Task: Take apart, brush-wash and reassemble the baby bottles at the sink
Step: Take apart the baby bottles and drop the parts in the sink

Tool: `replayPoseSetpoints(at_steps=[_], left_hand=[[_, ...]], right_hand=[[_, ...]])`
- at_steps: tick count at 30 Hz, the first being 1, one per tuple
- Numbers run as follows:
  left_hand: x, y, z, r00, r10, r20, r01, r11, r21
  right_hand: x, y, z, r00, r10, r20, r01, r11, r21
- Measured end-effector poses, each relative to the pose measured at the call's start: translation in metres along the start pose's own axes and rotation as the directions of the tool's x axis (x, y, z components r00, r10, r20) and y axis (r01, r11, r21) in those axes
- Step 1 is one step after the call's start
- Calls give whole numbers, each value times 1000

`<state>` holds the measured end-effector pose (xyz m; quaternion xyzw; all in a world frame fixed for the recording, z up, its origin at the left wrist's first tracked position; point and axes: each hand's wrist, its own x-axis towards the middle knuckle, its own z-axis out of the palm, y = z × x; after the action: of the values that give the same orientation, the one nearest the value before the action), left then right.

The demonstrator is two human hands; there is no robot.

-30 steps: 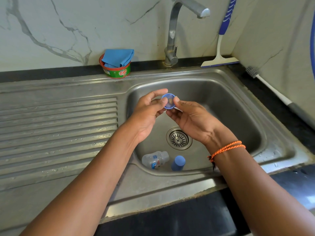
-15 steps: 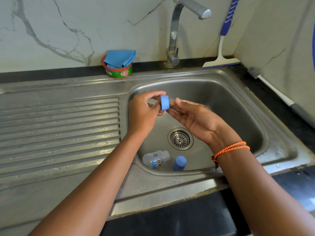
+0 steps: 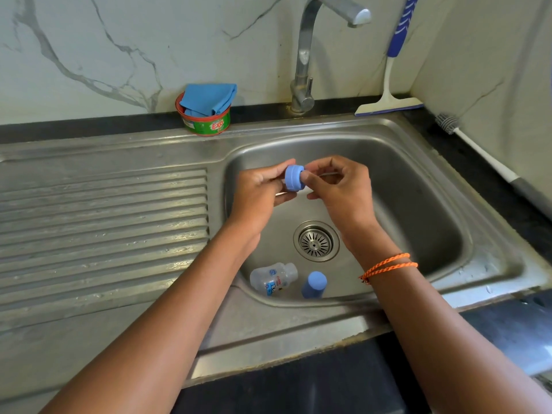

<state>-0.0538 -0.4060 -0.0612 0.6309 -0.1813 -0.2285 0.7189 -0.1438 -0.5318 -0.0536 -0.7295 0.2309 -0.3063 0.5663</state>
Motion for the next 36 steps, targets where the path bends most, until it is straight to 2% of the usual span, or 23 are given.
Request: replayPoseSetpoints(at_steps=[3,5,10,13,18,20,21,23,26,29,33,36], left_hand=[[0,4,0,992,-104,74,115,980,-165],[2,4,-2,991,-106,78,118,978,-171],[2,4,-8,991,-115,73,127,976,-179],[-1,6,-8,986,-147,79,160,968,-193],[-3,10,-9,980,-192,52,198,945,-260],[-2,11,-13,983,-182,7,180,965,-192],[0,10,-15,986,-164,-17,161,981,-105],[7,4,-19,994,-95,-50,102,983,150],[17,-7,-24,999,-33,28,12,839,543],[21,-20,-22,976,-144,165,-40,622,782],[25,-40,-5,940,-250,230,-165,253,953],[19,-53,12,853,-468,229,-228,59,972]], right_hand=[[2,2,-5,999,-4,-33,5,1000,14],[3,2,-7,1000,0,-16,0,1000,13],[0,-4,-7,987,63,145,-70,997,45],[-1,-4,-6,988,55,141,-57,998,10],[-3,-5,-13,983,83,163,-109,981,158],[-4,-4,-18,984,97,149,-121,978,167],[-3,-2,-20,985,101,138,-117,987,111],[2,8,-24,981,134,142,-114,983,-142],[9,18,-22,914,314,255,-155,853,-498],[12,19,-14,819,450,355,-106,728,-678],[12,31,5,721,578,383,-12,563,-826],[1,39,11,635,655,409,99,456,-884]])
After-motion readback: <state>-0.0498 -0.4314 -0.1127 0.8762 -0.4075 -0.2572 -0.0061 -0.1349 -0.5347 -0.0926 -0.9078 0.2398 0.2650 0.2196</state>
